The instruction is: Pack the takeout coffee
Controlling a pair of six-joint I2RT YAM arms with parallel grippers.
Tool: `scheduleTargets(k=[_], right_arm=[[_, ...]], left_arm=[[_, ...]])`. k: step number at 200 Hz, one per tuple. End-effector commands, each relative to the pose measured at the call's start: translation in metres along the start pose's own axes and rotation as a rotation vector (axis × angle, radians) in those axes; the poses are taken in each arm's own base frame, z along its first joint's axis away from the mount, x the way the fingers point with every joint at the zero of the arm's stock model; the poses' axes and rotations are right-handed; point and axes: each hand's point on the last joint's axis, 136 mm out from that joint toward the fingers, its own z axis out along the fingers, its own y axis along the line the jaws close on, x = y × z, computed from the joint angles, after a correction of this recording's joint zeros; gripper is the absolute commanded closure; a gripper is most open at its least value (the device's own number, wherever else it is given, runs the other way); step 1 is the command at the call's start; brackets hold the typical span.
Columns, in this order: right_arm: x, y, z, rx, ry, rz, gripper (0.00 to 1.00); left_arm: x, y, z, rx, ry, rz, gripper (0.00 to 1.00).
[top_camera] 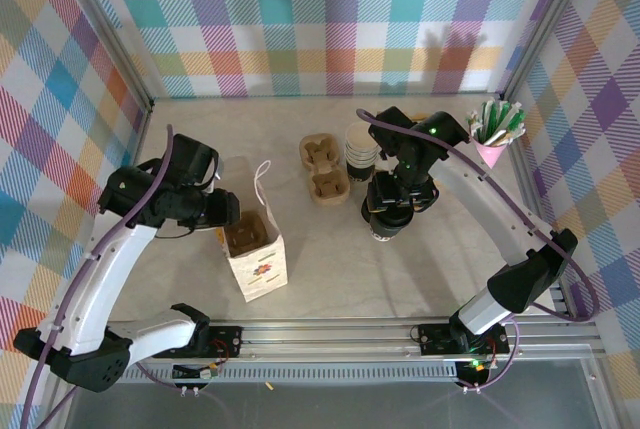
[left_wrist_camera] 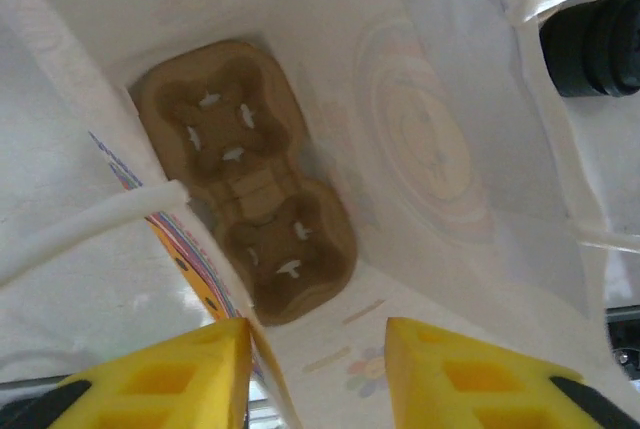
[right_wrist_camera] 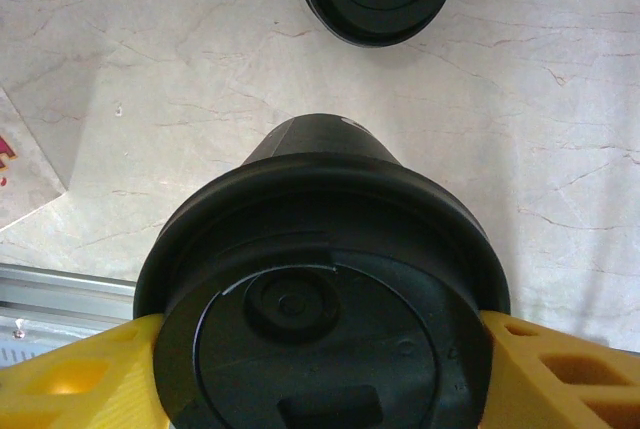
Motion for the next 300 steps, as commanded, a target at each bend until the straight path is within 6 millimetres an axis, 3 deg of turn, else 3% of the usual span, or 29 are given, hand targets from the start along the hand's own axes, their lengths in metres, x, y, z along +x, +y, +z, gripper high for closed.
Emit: scheduleTargets(k=[1,40,90,175,224,270,300], right_arm=[[-0.001,0.001,-0.005,-0.012,-0.017,-0.022,0.48],[-0.004,0.001,-0.009,-0.019,-0.046,-0.020,0.49],[-0.006,-0.001,-0.016,-0.021,-0.078,-0.009,0.49],[-0.012,-0.007,-0.019,0.038,-0.070,-0.017,0.49],[-0.018,-0.012,-0.026,0.092,-0.053,-0.013,0.49],[-0.027,-0.003,-0.037,0.064,-0.076,-0.016,0.49],[-0.037,0.002,-0.043,0.049,-0.104,-0.065,0.49]], left_arm=[[0.000,0.016,-0.012,-0.082,-0.013,-0.020,0.55],[0.010,0.031,-0.016,-0.159,0.028,-0.031,0.55],[0.019,0.028,-0.007,-0.143,0.075,-0.050,0.58],[0.025,0.035,0.003,-0.166,0.078,-0.054,0.80],[0.018,0.034,-0.004,-0.159,0.042,-0.022,1.00],[-0.001,0.028,-0.022,-0.136,-0.055,-0.044,1.00],[0.002,0.016,-0.016,-0.050,-0.062,-0.090,1.00]])
